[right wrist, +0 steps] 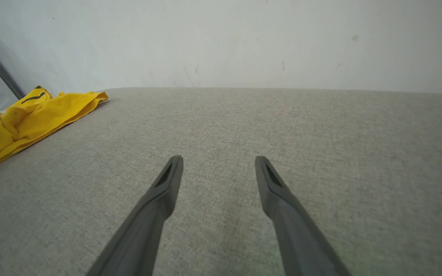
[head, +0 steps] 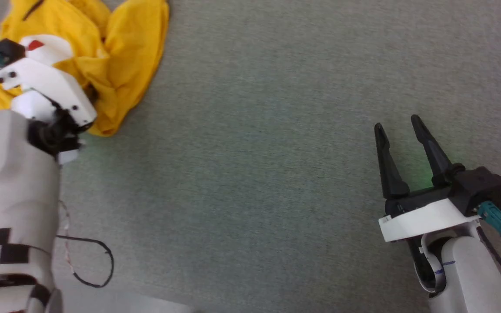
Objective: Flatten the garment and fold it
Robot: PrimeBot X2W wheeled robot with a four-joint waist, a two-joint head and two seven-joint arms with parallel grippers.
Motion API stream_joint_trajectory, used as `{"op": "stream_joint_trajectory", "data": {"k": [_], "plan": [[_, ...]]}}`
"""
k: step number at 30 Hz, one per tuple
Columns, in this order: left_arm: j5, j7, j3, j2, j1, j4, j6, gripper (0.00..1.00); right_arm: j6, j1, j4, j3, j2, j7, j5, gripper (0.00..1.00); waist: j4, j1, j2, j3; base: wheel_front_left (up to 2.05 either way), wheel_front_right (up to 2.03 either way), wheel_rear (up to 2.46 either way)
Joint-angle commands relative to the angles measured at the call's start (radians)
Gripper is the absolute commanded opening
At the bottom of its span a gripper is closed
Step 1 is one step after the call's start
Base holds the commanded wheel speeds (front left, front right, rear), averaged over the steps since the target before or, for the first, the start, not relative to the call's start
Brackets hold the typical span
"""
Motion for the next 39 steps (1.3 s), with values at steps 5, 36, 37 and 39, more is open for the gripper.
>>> {"op": "stream_joint_trajectory", "data": {"k": [5, 36, 37, 39], "plan": [[-0.032, 0.079, 0.003, 0.020, 0.087, -0.004, -0.036, 0.07, -0.002, -0.001, 0.032, -0.004, 0.000, -0.014, 0.013, 1.00, -0.066, -0.0001, 0.0000, -0.003, 0.00, 0.00, 0.00], [0.165, -0.619, -0.292, -0.153, 0.023, -0.537, -0.134, 0.00, -0.002, 0.173, 0.074, -0.032, 0.000, -0.018, 0.077, 1.00, -0.238, -0.0001, 0.0000, -0.428, 0.00, 0.00, 0.00], [0.153, -0.616, -0.301, -0.167, 0.032, -0.542, -0.138, 0.00, -0.002, 0.172, 0.073, -0.030, 0.000, -0.018, 0.077, 1.00, -0.258, -0.0001, 0.0000, -0.425, 0.00, 0.00, 0.00], [0.130, -0.614, -0.321, -0.192, 0.057, -0.546, -0.144, 0.00, -0.002, 0.172, 0.074, -0.028, 0.000, -0.018, 0.076, 1.00, -0.292, -0.0001, 0.0000, -0.421, 0.00, 0.00, 0.00]]}}
